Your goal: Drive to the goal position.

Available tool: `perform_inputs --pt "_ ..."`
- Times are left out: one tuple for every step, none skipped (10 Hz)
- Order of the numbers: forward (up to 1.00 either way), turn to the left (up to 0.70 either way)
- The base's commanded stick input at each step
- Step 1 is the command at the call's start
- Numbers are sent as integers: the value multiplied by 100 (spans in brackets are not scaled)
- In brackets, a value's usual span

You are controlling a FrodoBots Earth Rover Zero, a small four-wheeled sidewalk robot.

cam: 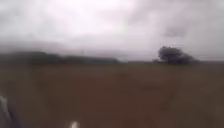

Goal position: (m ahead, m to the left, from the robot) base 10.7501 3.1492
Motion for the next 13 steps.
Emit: perform_inputs --pt "70 0" --pt "70 0" --pt "70 0" --pt "70 0" --pt "70 0" --pt "70 0" --pt "70 0" --pt "70 0" --pt "70 0" --pt "70 0" --pt "70 0" --pt "70 0" --pt "70 0"
